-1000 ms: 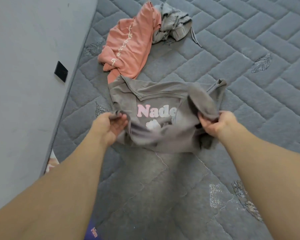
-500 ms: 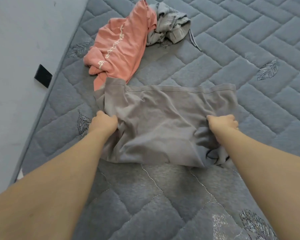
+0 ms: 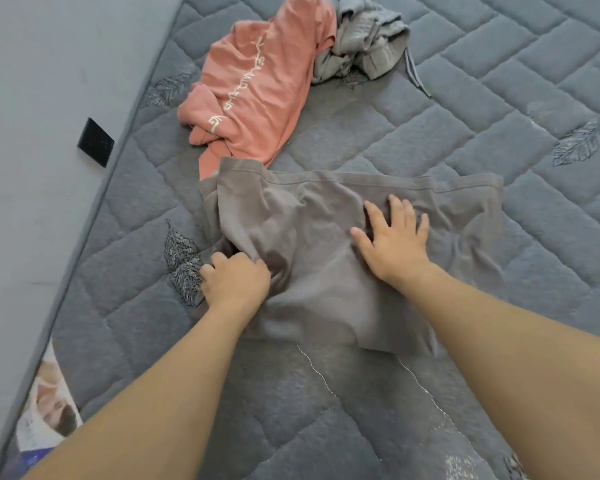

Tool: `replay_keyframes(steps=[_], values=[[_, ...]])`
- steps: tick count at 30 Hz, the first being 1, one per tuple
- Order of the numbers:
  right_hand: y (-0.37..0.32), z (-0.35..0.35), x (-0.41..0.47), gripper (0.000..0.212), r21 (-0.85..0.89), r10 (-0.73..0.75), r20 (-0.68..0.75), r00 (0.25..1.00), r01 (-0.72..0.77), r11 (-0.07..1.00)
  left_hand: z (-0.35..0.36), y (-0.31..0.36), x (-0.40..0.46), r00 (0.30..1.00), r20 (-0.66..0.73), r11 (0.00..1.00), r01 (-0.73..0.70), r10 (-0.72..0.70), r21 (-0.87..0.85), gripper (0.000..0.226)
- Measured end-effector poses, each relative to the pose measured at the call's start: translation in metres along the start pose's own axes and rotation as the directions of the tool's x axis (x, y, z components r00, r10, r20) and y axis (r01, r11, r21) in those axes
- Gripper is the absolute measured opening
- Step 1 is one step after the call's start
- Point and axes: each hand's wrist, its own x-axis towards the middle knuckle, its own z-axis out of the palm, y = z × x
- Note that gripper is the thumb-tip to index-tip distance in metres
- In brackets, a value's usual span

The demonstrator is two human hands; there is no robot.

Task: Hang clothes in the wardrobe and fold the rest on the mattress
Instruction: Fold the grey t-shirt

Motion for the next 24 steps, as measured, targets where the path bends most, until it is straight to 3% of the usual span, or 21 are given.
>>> replay_keyframes(steps=[2, 4, 6, 10, 13, 16, 18, 20, 24], values=[[-0.029, -0.010, 0.027, 0.067, 0.010, -0.097, 0.003, 0.995, 0.097, 0.995, -0.015, -0.010, 0.011, 0.996, 0.022, 0.967, -0.073, 0.081, -0.243, 0.031], [-0.065, -0.016, 0.049, 0.070, 0.015, -0.192, 0.003, 0.981, 0.192, 0.981, -0.037, -0.029, 0.020, 0.993, -0.112, 0.938, -0.073, 0.037, -0.338, 0.039], [-0.102, -0.017, 0.064, 0.076, 0.020, -0.279, 0.044, 0.959, 0.278, 0.960, -0.046, -0.050, 0.027, 0.969, -0.243, 0.960, -0.029, -0.042, -0.280, 0.045], [-0.158, -0.004, 0.084, 0.086, -0.024, -0.361, 0.116, 0.925, 0.366, 0.930, -0.006, -0.062, 0.028, 0.956, -0.250, 0.978, 0.109, -0.152, -0.177, 0.048], [-0.176, 0.008, 0.102, 0.071, -0.070, -0.409, -0.060, 0.911, 0.405, 0.912, 0.028, -0.058, 0.021, 0.919, -0.370, 0.986, 0.090, -0.138, -0.144, 0.034], [-0.182, 0.017, 0.125, 0.047, -0.020, -0.530, -0.187, 0.827, 0.536, 0.844, 0.047, -0.067, 0.035, 0.838, -0.524, 0.985, 0.083, -0.152, -0.153, 0.030], [-0.186, 0.024, 0.129, 0.035, -0.030, -0.604, -0.223, 0.765, 0.614, 0.789, 0.055, -0.071, 0.039, 0.833, -0.541, 0.992, 0.076, -0.116, -0.097, 0.029], [-0.187, 0.031, 0.129, 0.036, -0.090, -0.623, -0.280, 0.731, 0.626, 0.775, 0.059, -0.070, 0.039, 0.839, -0.535, 0.995, 0.067, -0.099, -0.080, 0.029], [-0.185, 0.042, 0.132, 0.042, -0.126, -0.613, -0.303, 0.730, 0.606, 0.785, 0.061, -0.071, 0.042, 0.858, -0.505, 0.995, 0.068, -0.096, -0.073, 0.035]])
